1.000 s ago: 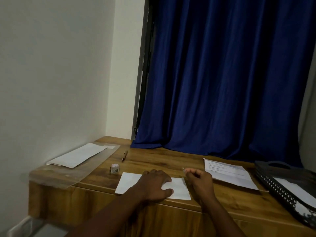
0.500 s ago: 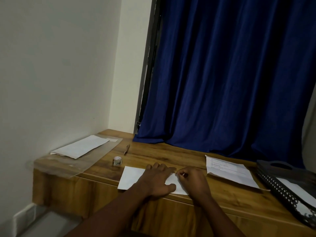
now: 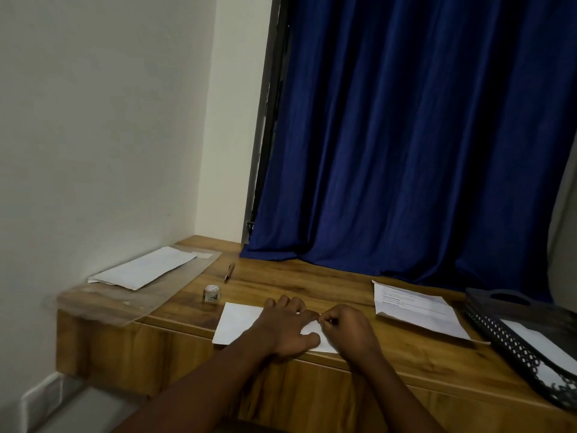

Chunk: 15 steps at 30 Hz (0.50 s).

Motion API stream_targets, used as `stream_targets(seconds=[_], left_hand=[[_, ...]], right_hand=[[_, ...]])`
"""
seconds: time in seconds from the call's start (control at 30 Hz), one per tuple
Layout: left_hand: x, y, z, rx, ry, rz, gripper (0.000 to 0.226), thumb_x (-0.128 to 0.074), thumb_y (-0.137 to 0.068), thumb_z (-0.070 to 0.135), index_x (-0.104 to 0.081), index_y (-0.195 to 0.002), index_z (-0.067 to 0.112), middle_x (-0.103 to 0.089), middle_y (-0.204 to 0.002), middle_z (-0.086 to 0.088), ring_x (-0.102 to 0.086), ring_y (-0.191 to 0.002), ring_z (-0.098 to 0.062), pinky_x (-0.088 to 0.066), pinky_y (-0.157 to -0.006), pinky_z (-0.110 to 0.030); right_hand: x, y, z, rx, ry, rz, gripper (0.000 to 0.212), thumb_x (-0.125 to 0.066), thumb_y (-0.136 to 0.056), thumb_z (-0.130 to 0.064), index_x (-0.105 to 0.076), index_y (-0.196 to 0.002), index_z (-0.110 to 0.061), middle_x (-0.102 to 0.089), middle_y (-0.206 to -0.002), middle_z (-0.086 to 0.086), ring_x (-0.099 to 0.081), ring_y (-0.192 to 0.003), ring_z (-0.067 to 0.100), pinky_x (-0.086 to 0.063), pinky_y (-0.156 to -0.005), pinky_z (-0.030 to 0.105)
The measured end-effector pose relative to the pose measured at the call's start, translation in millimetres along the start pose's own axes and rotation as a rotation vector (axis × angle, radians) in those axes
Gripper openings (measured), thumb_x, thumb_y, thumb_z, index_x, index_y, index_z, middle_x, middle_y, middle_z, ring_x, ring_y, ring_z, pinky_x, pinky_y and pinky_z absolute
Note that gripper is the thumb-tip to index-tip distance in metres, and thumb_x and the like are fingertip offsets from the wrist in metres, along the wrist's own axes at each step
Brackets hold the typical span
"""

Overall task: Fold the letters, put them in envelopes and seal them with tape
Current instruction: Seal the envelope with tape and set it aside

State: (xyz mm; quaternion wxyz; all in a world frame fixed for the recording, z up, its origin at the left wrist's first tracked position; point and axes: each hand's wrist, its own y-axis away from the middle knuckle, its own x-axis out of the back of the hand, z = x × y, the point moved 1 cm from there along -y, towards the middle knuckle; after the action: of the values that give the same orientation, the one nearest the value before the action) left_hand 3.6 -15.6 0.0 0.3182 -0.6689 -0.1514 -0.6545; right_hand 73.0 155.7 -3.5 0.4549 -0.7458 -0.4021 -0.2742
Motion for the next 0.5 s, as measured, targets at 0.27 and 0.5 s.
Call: stream_targets(seconds=[0.27, 0.5], left_hand=[[0.8, 2.2, -0.5, -0.003, -0.007, 0.011, 0.073, -0.026, -0.087, 0.071, -0.037, -0.153, 0.043, -0.040, -0.150, 0.001, -0.034, -0.136, -0.023, -0.025, -0.109, -0.048], [2.2, 4.9, 0.2, -0.022, -0.029, 0.024, 0.067, -0.026, -0.090, 0.072, -0.038, -0.152, 0.047, -0.042, -0.151, 0.000, -0.035, -0.134, -0.024, -0.026, -0.107, -0.049]], right_hand=[[4.0, 8.5, 0.3, -0.026, -0.104, 0.023, 0.010, -0.070, -0.080, -0.030, -0.077, -0.073, -0.030, -0.071, -0.077, -0.017, -0.065, -0.075, -0.001, -0.055, -0.068, 0.024], [7.8, 6.5, 6.8, -0.132, -0.223, 0.097, 0.016, -0.069, -0.090, -0.025, -0.079, -0.079, -0.029, -0.074, -0.075, -0.015, -0.068, -0.074, 0.001, -0.057, -0.072, 0.026]])
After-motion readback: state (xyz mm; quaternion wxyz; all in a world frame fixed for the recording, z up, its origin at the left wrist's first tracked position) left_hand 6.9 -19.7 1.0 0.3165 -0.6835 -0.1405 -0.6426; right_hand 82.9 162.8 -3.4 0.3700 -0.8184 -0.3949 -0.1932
